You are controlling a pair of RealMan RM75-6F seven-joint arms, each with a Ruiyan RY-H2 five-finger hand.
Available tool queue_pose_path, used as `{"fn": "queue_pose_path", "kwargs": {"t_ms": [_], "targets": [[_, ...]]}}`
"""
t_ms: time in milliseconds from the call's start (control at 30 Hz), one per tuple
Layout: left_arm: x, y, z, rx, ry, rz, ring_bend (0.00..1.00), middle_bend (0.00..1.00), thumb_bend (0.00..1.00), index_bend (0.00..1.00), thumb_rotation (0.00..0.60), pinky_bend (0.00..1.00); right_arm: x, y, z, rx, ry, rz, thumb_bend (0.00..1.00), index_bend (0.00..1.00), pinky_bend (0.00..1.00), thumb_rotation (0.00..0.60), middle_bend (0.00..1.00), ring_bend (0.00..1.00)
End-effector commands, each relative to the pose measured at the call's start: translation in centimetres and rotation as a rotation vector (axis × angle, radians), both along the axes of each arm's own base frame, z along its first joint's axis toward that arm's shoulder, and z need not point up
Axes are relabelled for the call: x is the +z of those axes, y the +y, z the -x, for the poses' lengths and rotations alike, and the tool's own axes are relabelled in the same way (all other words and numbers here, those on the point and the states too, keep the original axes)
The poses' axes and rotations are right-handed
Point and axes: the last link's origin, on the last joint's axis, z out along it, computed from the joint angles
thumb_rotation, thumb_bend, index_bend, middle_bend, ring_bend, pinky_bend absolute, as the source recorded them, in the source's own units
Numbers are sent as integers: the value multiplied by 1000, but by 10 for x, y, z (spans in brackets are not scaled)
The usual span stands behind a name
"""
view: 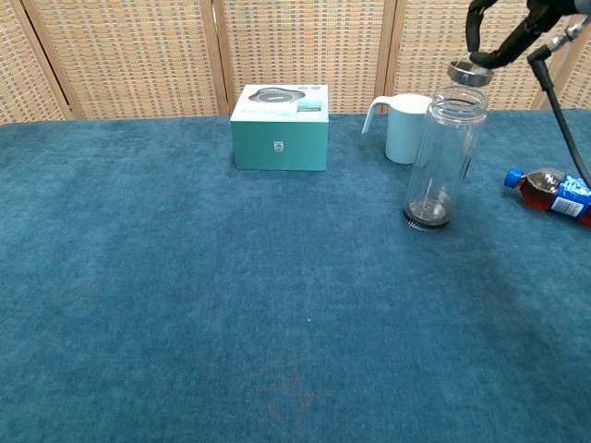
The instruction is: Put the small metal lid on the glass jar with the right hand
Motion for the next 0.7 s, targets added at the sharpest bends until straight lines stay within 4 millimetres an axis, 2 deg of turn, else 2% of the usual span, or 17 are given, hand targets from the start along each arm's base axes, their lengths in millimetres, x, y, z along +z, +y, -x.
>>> {"fn": "queue_pose_path", "kwargs": {"t_ms": [33,700], "targets": [[0,0,0,1,0,0,0,0,78,0,600,0,-6,0,1,4,2,-10,590,655,0,600,0,0],[0,1,1,6,3,-1,0,0,78,0,600,0,-15,-5,5,-5,53,2,589,655,0,600,0,0]]}}
